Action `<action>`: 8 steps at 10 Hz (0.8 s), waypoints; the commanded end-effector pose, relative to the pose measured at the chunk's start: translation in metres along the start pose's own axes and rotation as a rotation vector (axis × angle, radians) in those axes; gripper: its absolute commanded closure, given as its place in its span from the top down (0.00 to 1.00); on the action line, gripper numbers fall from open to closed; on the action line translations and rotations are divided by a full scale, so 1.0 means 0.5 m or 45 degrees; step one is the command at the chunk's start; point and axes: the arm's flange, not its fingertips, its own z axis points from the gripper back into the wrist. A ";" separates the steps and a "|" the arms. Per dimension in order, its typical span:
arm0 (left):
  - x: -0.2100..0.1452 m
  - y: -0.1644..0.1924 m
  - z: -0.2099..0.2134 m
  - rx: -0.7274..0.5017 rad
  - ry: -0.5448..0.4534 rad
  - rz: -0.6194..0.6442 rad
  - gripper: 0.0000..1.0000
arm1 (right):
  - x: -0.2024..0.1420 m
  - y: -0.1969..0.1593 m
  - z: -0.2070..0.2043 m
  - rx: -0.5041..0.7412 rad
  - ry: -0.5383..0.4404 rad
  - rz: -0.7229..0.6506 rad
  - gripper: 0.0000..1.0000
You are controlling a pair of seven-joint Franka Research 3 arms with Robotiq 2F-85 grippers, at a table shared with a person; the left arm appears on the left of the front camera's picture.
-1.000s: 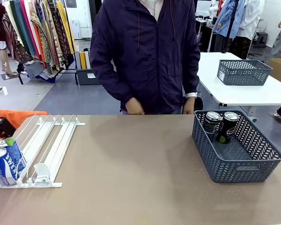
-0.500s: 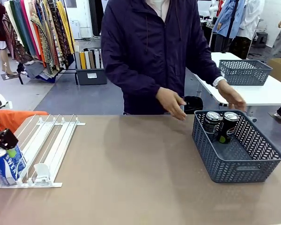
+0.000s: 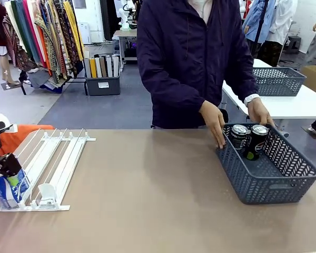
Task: Retrieve and store the cans from the dispenser.
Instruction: Pick up one can from the Automatic Can Dispenser and place it in the middle of the table.
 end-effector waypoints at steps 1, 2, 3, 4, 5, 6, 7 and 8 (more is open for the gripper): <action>-0.063 -0.009 -0.050 0.007 0.003 -0.019 1.00 | 0.003 0.001 -0.003 0.025 -0.013 0.028 1.00; -0.063 -0.008 -0.050 0.003 0.000 -0.011 1.00 | 0.003 0.001 -0.003 0.025 -0.013 0.028 1.00; -0.060 -0.007 -0.051 0.004 -0.013 0.000 1.00 | 0.003 0.001 -0.003 0.025 -0.013 0.028 1.00; -0.060 -0.006 -0.051 0.008 -0.027 0.011 1.00 | 0.003 0.001 -0.003 0.025 -0.013 0.028 1.00; -0.059 -0.006 -0.052 0.026 -0.039 0.024 0.85 | 0.003 0.001 -0.003 0.025 -0.013 0.028 1.00; -0.057 -0.005 -0.051 0.042 -0.060 0.035 0.26 | 0.003 0.001 -0.003 0.025 -0.013 0.028 1.00; -0.058 -0.003 -0.050 0.023 -0.087 0.030 0.00 | 0.003 0.001 -0.003 0.025 -0.013 0.028 1.00; -0.057 0.001 -0.050 0.038 -0.106 0.032 0.00 | 0.003 0.001 -0.003 0.025 -0.013 0.028 1.00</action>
